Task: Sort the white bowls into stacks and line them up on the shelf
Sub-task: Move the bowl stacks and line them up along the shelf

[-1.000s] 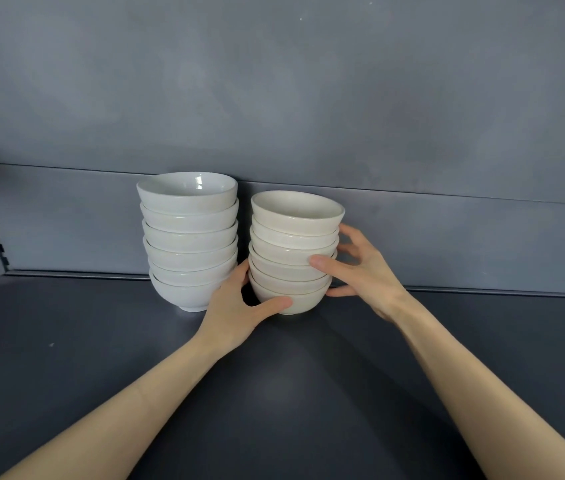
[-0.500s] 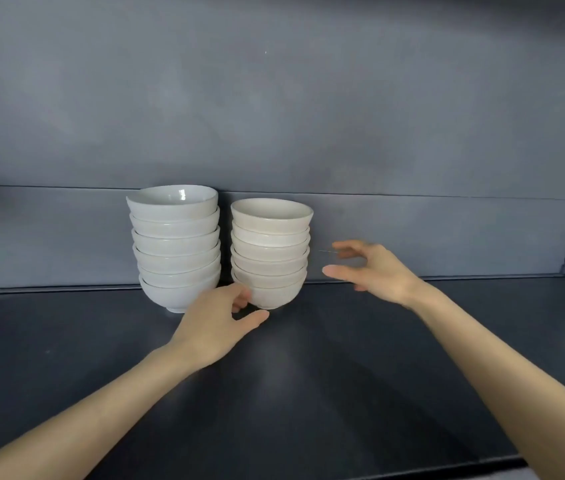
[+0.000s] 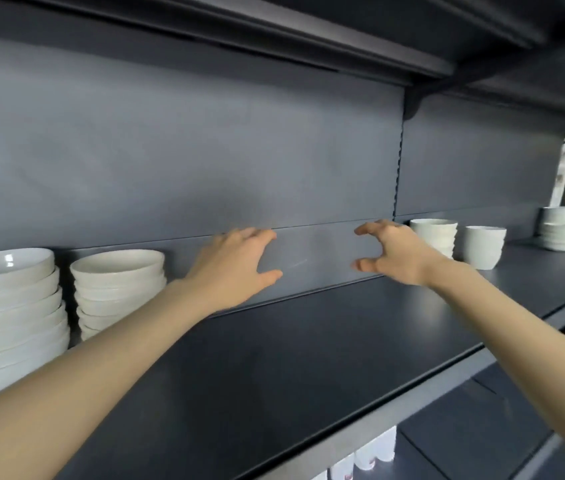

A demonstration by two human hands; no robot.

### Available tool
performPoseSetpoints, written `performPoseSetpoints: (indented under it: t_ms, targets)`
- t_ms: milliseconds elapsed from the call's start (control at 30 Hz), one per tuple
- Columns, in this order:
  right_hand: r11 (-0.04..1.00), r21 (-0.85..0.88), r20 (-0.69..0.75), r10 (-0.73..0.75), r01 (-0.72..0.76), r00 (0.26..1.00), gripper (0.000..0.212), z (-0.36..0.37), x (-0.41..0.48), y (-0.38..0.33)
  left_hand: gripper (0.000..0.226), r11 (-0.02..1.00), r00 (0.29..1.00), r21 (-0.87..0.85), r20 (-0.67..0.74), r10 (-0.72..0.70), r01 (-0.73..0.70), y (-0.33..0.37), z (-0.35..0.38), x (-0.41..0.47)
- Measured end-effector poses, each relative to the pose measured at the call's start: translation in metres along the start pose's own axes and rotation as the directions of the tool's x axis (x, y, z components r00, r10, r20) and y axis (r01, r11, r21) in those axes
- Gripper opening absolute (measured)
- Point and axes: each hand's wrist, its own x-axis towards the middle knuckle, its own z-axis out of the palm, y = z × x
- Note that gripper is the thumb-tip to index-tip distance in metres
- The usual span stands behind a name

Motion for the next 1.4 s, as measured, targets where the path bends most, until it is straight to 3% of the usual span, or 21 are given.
performPoseSetpoints:
  t_ms: [400, 633, 900, 1133, 1400]
  targets:
    - [0.976, -0.160, -0.111, 0.128, -0.145, 0.986, 0.064, -0.110, -0.111, 0.175, 0.065, 0.983, 0.982, -0.052, -0.084, 0.170, -0.174, 0.211, 0.023, 0.060]
    - [0.976, -0.146, -0.074, 0.155, -0.164, 0.985, 0.072, -0.127, -0.123, 0.253, 0.065, 0.983, 0.981, -0.027, -0.062, 0.181, -0.183, 0.280, 0.043, 0.087]
    - [0.986, -0.121, -0.080, 0.102, -0.111, 0.992, 0.070, -0.122, -0.066, 0.317, 0.065, 0.989, 0.985, 0.016, -0.086, 0.149, -0.148, 0.305, 0.080, 0.151]
    - [0.994, -0.107, 0.000, 0.035, -0.035, 0.999, 0.065, -0.096, 0.020, 0.378, 0.069, 0.996, 0.994, 0.048, -0.071, 0.079, -0.076, 0.305, 0.150, 0.223]
    - [1.000, -0.007, 0.050, -0.021, 0.021, 0.999, 0.076, -0.060, 0.113, 0.465, 0.067, 0.999, 1.000, 0.045, -0.021, 0.006, -0.005, 0.322, 0.219, 0.313]
